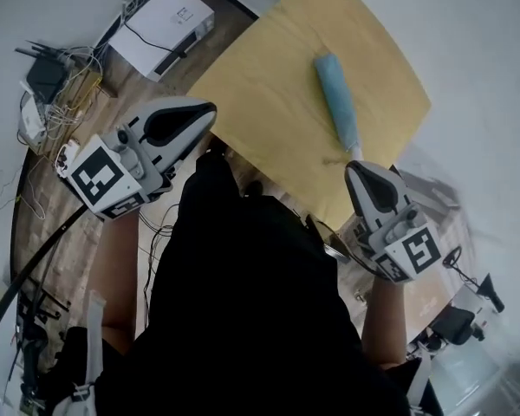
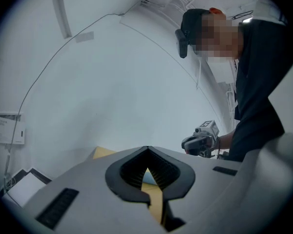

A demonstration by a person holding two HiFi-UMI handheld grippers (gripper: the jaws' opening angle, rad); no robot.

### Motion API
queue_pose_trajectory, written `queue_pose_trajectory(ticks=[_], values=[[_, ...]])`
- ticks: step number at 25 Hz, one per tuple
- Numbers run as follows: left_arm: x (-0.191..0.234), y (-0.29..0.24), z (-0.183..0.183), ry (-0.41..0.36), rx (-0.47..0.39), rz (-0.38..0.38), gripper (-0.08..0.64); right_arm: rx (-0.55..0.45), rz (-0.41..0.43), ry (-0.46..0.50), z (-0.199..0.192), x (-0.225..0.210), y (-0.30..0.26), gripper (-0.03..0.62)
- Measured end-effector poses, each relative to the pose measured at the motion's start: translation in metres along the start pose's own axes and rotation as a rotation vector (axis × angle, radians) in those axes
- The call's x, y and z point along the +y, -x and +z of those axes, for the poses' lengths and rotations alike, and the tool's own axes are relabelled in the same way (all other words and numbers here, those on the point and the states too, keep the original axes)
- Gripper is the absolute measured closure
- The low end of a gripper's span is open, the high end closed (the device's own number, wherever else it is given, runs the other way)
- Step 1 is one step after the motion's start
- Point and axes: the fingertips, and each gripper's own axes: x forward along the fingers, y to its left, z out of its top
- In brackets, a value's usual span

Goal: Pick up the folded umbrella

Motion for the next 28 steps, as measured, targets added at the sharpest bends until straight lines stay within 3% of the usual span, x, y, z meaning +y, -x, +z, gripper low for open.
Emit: queue_pose_trajectory(ticks=[5,11,15,17,20,23,28], values=[[0.045,0.014,-0.014,0.073,-0.014,0.021,0.549,0.031,0.038,-0.024,0.014,-0.001,-0.04,0.572],[0.072,0.014,-0.044,0.101,0.011,0.058,0.549,0.119,-0.004,-0.066,-0.023,-0.046,-0.054,0.564],[0.072,0.006,-0.054,0.131,0.037,0.056,0.549,0.115,-0.021,-0.066,-0.022,-0.072,-0.07,0.435],[0.065,-0.004,-0.064,0.15,0.059,0.04,0.549,0.12,-0.02,-0.05,-0.028,-0.084,-0.081,0.403],[0.045,-0.029,-0.08,0.162,0.096,-0.034,0.549,0.162,-0.042,-0.043,-0.046,-0.111,-0.091,0.343],[0.034,-0.055,-0.097,0.149,0.157,-0.09,0.549,0.264,-0.041,-0.043,-0.076,-0.141,-0.106,0.306],[0.035,-0.073,-0.118,0.188,0.177,-0.095,0.549,0.445,-0.065,-0.078,-0.129,-0.188,-0.14,0.238]])
